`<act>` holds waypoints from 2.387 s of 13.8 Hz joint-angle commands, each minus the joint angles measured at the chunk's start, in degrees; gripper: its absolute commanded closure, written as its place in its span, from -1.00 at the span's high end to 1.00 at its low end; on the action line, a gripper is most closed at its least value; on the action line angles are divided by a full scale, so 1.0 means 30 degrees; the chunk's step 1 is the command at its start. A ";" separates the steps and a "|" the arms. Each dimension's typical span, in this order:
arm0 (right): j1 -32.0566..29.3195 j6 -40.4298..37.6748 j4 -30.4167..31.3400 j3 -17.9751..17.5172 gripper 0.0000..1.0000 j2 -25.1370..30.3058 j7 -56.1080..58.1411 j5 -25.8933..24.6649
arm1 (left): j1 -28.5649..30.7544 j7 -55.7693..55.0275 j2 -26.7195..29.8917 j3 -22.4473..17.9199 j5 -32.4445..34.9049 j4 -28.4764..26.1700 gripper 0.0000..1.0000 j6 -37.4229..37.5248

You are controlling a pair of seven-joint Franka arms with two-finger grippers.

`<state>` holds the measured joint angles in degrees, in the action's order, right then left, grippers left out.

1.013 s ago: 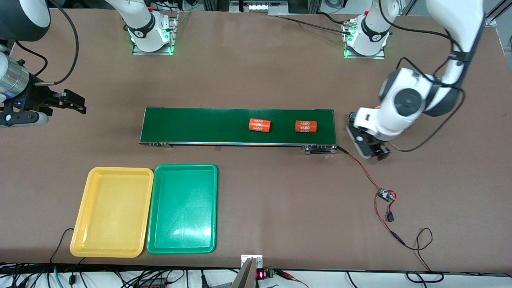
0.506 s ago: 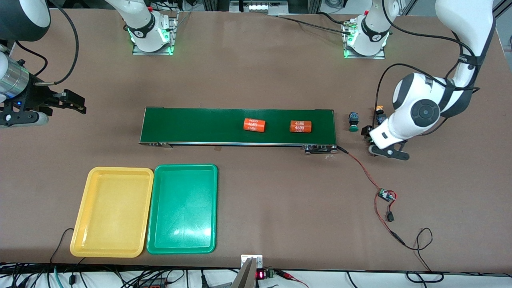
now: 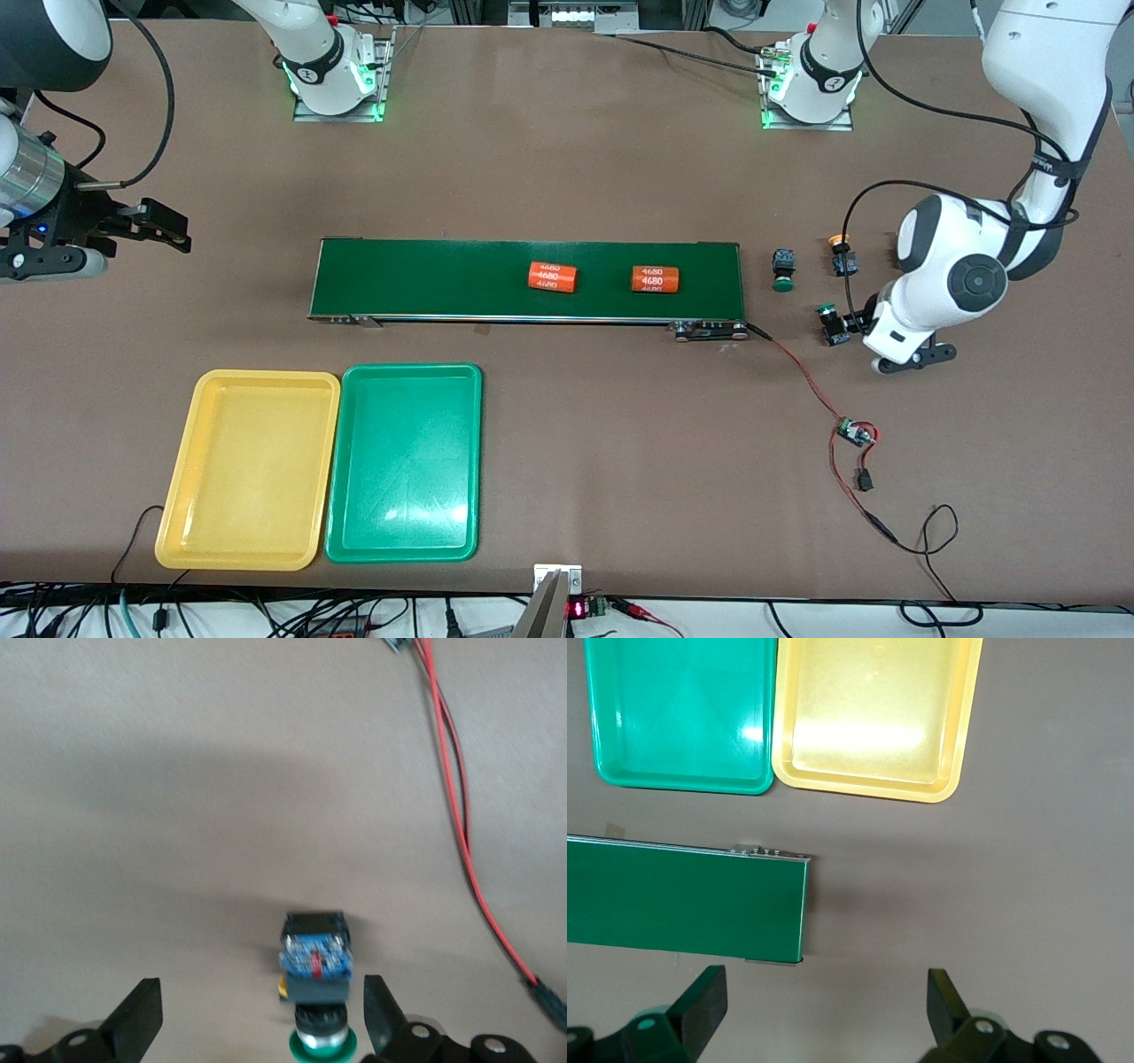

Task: Sort buttons by color to trays
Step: 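Reach and grasp a blue push button with the left gripper, then carry the push button with the left gripper onto the belt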

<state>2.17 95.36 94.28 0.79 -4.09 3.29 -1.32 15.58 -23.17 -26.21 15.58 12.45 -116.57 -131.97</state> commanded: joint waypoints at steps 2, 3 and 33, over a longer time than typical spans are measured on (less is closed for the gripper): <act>-0.0138 -0.0233 -0.0371 -0.0117 1.00 -0.0220 0.0308 -0.0203 | -0.0065 -0.0157 -0.0932 -0.0037 -0.1446 0.1121 1.00 0.0190; -0.0138 -0.0204 -0.0371 -0.0117 1.00 -0.0220 0.0308 -0.0203 | -0.0065 -0.0098 -0.1019 -0.0037 -0.1948 0.1121 1.00 0.0219; -0.0138 -0.0204 -0.0371 -0.0117 1.00 -0.0220 0.0308 -0.0057 | -0.7858 0.4091 0.1499 0.2511 -0.2304 -0.0079 -0.85 0.2299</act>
<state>2.17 95.36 94.28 0.78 -4.25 3.30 -1.31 -8.22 -15.19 -21.82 23.55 7.37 -116.34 -125.27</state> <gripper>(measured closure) 0.000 0.590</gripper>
